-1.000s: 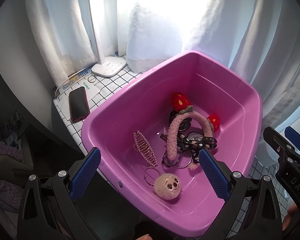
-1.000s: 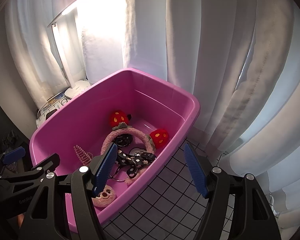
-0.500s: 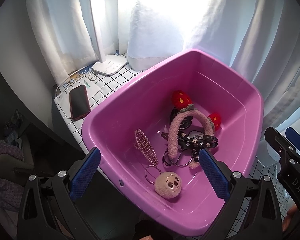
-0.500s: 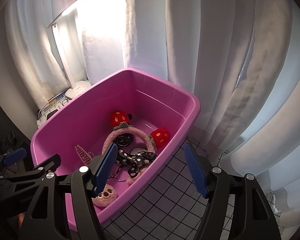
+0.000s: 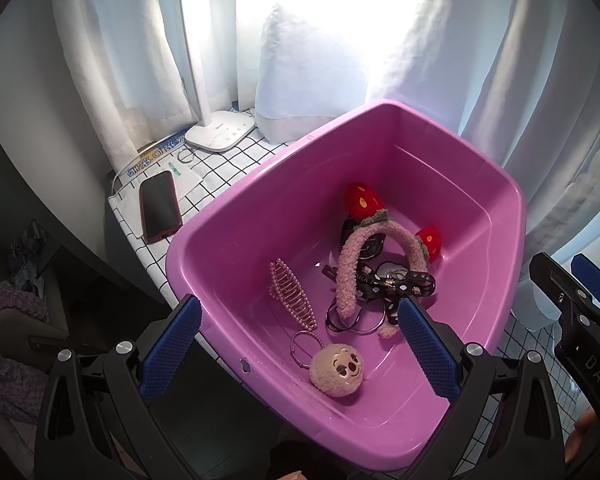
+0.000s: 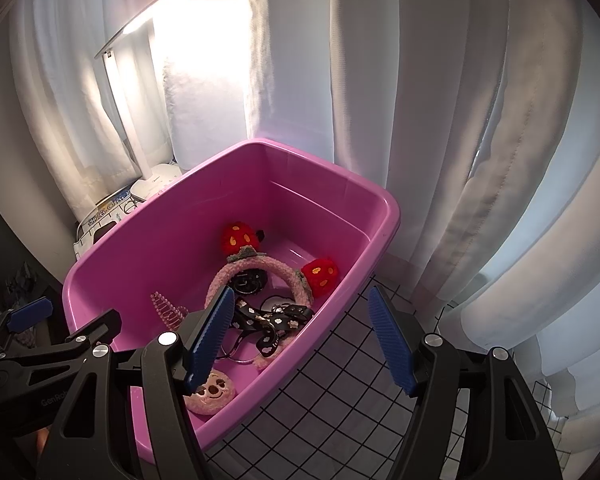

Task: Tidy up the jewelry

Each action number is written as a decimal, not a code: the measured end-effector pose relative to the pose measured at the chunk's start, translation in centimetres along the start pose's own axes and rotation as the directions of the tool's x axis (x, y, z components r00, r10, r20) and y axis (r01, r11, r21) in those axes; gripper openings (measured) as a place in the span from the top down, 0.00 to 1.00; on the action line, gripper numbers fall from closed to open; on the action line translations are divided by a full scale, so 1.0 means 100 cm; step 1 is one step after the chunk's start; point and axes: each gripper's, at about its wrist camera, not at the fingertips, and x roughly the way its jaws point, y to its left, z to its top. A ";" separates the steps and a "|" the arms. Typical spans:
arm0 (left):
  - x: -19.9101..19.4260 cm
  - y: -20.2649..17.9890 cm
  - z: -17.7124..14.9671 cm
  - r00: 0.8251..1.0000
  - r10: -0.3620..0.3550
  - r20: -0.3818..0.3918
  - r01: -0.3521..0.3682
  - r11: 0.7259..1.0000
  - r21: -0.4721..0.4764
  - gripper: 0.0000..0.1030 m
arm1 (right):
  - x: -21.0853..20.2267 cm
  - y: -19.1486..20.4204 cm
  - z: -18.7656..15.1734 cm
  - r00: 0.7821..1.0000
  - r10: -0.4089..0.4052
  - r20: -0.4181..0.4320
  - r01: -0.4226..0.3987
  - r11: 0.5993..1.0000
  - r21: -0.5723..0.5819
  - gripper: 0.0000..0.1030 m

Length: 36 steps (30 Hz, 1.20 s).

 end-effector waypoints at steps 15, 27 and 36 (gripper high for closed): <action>0.001 -0.003 0.000 1.000 -0.001 -0.011 0.001 1.000 0.007 0.06 | 0.000 -0.002 -0.001 1.000 0.000 -0.002 0.000 1.000 0.006 0.36; 0.000 -0.003 -0.001 1.000 0.018 0.012 -0.018 1.000 0.013 0.06 | 0.003 -0.005 -0.003 1.000 0.006 -0.010 -0.006 1.000 0.014 0.36; 0.002 -0.003 0.001 1.000 -0.002 -0.003 0.002 1.000 0.006 0.06 | 0.007 -0.005 -0.003 1.000 0.009 -0.017 -0.009 1.000 0.013 0.35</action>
